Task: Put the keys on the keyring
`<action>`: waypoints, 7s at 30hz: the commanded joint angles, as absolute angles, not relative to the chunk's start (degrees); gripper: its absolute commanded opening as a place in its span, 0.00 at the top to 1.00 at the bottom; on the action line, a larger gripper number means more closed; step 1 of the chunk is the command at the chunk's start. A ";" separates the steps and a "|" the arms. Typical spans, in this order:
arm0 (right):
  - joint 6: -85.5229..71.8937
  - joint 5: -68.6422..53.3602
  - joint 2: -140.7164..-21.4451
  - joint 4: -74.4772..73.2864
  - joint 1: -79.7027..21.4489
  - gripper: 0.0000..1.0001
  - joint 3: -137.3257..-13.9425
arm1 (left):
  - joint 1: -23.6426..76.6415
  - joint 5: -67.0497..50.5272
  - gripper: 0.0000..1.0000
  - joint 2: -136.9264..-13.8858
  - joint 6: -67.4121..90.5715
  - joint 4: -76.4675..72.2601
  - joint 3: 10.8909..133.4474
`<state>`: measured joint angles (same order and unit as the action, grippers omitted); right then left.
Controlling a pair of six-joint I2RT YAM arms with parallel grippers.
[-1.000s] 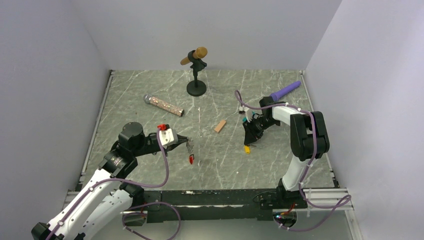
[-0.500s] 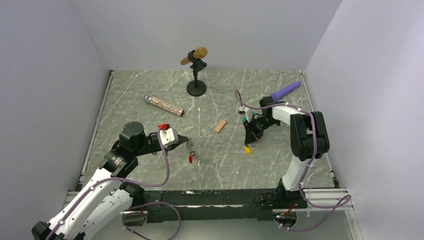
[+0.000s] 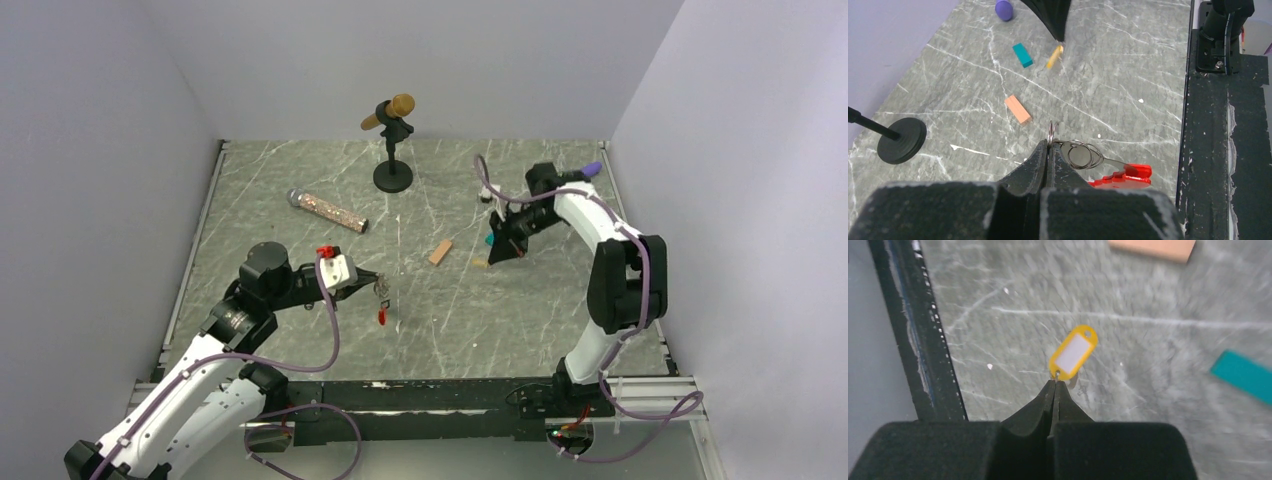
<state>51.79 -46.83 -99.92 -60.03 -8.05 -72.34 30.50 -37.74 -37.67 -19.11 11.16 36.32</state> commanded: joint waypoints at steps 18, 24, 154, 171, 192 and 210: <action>46.98 -43.61 -95.20 -80.05 -39.23 1.00 -114.08 | 30.55 -39.37 1.00 -47.22 -13.43 -2.49 42.67; 40.72 -44.05 -96.64 -76.02 -40.77 1.00 -113.87 | 30.62 -40.14 1.00 -46.50 -8.64 -8.20 39.75; 31.88 -56.39 -96.20 -61.52 -44.33 1.00 -104.60 | 33.37 -40.14 1.00 -34.60 -12.01 -45.28 15.48; 31.16 -57.73 -96.02 -61.34 -44.38 1.00 -105.38 | 33.34 -39.38 1.00 -34.22 -10.61 -40.27 16.41; 26.45 -55.17 -97.42 -57.75 -44.36 1.00 -103.89 | 40.83 -21.33 1.00 -35.94 -20.47 -3.67 32.59; 22.09 -53.31 -99.05 -54.33 -44.16 1.00 -101.74 | 54.37 3.75 1.00 -46.98 -22.73 15.86 47.67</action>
<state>24.14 -50.85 -99.33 -58.08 -43.64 -102.08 53.17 0.67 -47.16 -22.02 17.15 44.80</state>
